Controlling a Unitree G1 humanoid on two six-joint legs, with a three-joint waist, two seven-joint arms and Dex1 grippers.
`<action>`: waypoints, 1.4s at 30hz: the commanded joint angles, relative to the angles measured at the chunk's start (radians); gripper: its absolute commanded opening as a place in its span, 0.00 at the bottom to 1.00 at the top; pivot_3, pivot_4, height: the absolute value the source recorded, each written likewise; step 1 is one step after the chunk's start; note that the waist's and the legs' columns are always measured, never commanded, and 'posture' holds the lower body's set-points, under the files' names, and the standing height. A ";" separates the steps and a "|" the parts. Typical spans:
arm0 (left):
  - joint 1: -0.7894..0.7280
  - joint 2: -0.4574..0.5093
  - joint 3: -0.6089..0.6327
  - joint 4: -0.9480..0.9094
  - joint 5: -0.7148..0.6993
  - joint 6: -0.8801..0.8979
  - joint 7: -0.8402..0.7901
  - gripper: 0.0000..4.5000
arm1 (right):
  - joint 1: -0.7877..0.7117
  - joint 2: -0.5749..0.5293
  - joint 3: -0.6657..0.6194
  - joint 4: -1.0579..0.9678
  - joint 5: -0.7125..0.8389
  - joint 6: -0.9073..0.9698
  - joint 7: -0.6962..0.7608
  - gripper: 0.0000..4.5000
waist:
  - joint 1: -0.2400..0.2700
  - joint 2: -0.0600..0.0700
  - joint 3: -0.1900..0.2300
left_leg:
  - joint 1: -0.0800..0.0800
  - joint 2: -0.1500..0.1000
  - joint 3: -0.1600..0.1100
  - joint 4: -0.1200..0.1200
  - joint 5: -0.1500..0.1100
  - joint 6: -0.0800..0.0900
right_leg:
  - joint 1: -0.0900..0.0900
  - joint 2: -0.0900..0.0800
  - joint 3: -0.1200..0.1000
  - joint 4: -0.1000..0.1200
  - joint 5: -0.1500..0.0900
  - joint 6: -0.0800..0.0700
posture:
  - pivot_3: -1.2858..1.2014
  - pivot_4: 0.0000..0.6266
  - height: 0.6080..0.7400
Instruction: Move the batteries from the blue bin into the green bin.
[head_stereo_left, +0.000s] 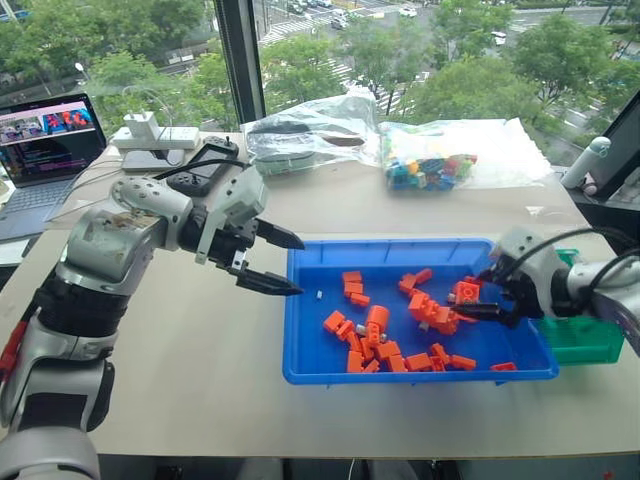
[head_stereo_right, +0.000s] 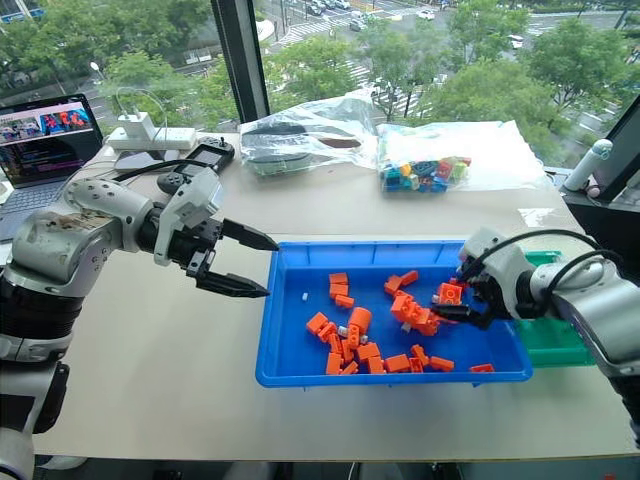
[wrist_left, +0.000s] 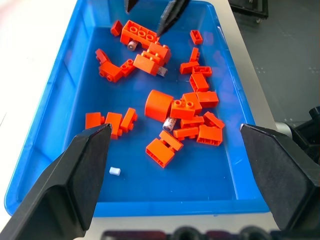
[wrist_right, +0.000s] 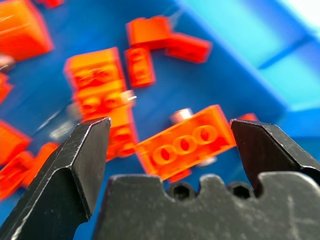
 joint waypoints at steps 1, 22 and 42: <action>-0.012 -0.005 0.015 -0.022 0.000 -0.016 0.017 0.98 | -0.085 0.062 -0.039 0.063 -0.054 0.064 -0.109 0.99 | 0.000 0.000 0.000 | 0.000 0.000 0.000 0.000 0.000 0.000 | 0.000 0.000 0.000 0.000 0.000 0.000 | 0.52 0.24 0.98; -0.017 -0.024 0.002 -0.012 0.009 -0.027 0.047 0.98 | -0.166 0.257 -0.241 0.022 0.365 0.681 -0.632 0.99 | -0.008 0.001 0.000 | -0.005 -0.001 0.000 -0.001 0.000 0.000 | -0.005 0.000 0.002 0.005 0.000 0.000 | 0.52 0.24 0.98; -0.029 -0.028 0.002 -0.015 0.007 -0.014 0.063 0.98 | -0.197 0.298 -0.283 -0.001 0.470 0.681 -0.868 0.30 | -0.021 0.001 0.000 | -0.005 -0.001 0.000 -0.001 0.000 0.000 | -0.005 0.000 0.002 0.005 0.000 0.000 | 0.52 0.24 0.98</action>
